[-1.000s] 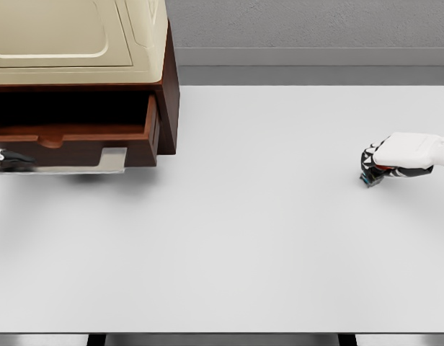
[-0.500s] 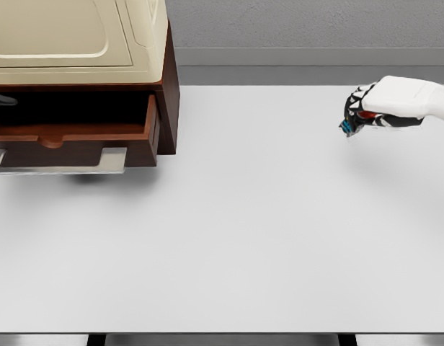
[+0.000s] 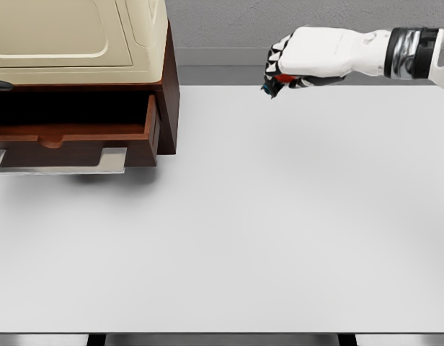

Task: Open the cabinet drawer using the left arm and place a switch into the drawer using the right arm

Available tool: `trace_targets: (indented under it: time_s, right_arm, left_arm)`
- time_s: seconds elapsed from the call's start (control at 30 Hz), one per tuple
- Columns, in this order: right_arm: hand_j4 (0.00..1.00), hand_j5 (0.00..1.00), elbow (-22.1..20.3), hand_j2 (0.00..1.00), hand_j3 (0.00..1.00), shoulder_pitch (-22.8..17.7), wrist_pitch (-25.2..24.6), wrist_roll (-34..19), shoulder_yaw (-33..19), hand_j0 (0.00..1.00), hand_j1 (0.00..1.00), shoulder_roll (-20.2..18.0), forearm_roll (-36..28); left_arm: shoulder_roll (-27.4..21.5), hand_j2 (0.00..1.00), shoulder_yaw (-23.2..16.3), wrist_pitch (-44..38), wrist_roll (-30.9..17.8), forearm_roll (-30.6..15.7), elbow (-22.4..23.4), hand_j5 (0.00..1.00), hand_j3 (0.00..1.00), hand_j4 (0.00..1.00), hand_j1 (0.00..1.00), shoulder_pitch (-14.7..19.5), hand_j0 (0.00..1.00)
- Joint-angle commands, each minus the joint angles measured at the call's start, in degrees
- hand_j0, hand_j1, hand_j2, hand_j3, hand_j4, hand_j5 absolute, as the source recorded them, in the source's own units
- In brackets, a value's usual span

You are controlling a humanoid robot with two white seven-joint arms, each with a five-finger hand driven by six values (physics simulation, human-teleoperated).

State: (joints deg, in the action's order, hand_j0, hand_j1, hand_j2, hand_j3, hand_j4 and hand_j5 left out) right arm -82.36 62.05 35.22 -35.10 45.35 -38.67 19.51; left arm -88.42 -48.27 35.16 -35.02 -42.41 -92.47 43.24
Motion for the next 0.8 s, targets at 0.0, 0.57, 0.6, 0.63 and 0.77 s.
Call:
trace_targets:
  time_s: [0.0, 0.57, 0.6, 0.63, 0.77]
  right_arm:
    - [0.4, 0.4, -1.8, 0.4, 0.4, 0.1, -0.2, 0.1, 2.5, 0.4, 0.4, 1.8, -0.3]
    - [0.4, 0.4, -11.2, 0.4, 0.4, 10.2, -0.2, 0.1, 12.0, 0.4, 0.4, 9.4, -1.2]
    - [0.4, 0.4, -11.2, 0.4, 0.4, 10.5, -0.2, 0.1, 12.0, 0.4, 0.4, 9.4, -1.2]
    - [0.4, 0.4, -11.2, 0.4, 0.4, 10.9, -0.2, 0.1, 12.0, 0.4, 0.4, 9.5, -1.2]
    - [0.4, 0.4, -10.8, 0.4, 0.4, 13.6, -0.2, 0.1, 12.4, 0.4, 0.4, 11.0, -4.0]
  left_arm:
    - [-0.1, 1.0, 0.1, -0.2, 0.0, -0.5, 0.0, 1.0, 1.0, 1.0, 1.0, 0.0, 1.0]
    - [0.1, 1.0, 0.0, -0.2, 0.0, -0.3, -0.1, 1.0, 1.0, 1.0, 1.0, 0.0, 1.0]
    - [0.1, 1.0, 0.0, -0.2, 0.0, -0.3, -0.1, 1.0, 1.0, 1.0, 1.0, 0.0, 1.0]
    - [0.1, 1.0, 0.0, -0.2, 0.0, -0.4, -0.1, 1.0, 1.0, 1.0, 1.0, 0.0, 1.0]
    - [0.1, 1.0, 0.0, -0.2, 0.0, -0.3, -0.1, 1.0, 1.0, 1.0, 1.0, 0.0, 1.0]
